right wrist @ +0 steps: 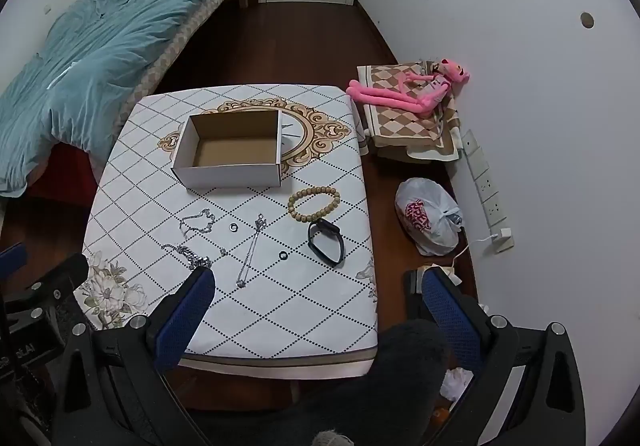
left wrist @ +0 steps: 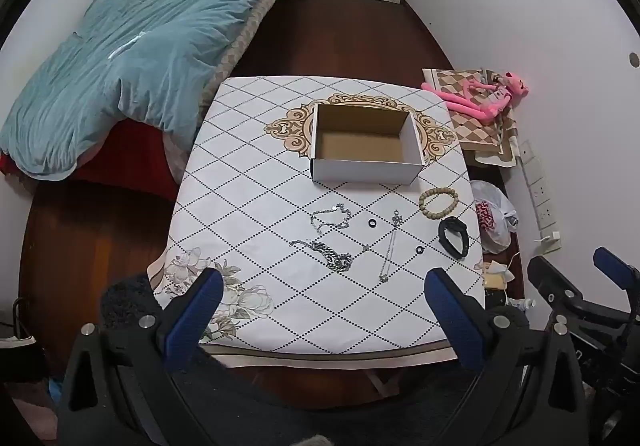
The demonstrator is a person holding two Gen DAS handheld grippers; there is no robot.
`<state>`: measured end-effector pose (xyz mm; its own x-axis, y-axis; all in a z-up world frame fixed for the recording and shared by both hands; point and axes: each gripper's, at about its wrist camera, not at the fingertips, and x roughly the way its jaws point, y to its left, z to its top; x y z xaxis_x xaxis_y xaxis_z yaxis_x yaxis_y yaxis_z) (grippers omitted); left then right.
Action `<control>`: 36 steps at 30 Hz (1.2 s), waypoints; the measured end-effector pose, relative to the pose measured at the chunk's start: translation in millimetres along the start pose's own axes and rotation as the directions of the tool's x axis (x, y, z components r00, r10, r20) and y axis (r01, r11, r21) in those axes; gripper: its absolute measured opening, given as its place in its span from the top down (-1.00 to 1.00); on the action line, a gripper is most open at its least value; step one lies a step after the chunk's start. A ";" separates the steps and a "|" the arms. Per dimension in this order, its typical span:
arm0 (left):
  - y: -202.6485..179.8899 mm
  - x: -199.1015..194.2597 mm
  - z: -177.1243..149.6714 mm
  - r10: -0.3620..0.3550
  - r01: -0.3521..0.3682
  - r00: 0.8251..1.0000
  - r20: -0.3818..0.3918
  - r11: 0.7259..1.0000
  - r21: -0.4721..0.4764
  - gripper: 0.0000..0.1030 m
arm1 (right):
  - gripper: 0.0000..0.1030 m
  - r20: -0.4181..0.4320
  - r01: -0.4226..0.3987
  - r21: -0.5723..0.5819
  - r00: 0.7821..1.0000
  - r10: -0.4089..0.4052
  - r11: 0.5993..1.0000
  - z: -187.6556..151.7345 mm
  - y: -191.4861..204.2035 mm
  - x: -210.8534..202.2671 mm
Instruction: Organize jewelry
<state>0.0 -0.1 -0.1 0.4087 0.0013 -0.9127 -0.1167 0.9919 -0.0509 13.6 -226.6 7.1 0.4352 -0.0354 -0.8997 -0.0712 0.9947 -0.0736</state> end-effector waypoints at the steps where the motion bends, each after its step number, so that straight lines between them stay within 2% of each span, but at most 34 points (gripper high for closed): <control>1: 0.2 0.1 0.1 -0.001 0.001 1.000 -0.002 1.000 -0.002 -1.00 | -1.00 0.000 0.001 -0.002 1.000 -0.001 1.000 0.0 0.0 0.1; 36: 3.9 -2.6 -2.6 0.017 -0.017 1.000 0.002 1.000 0.001 -1.00 | -1.00 -0.003 -0.006 0.003 1.000 0.006 1.000 -2.0 -2.5 2.3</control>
<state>-3.9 3.4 1.1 0.4089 0.0181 -0.9124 -0.1228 0.9918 -0.0354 13.0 -229.4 4.4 0.4321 -0.0301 -0.9013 -0.0708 0.9952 -0.0672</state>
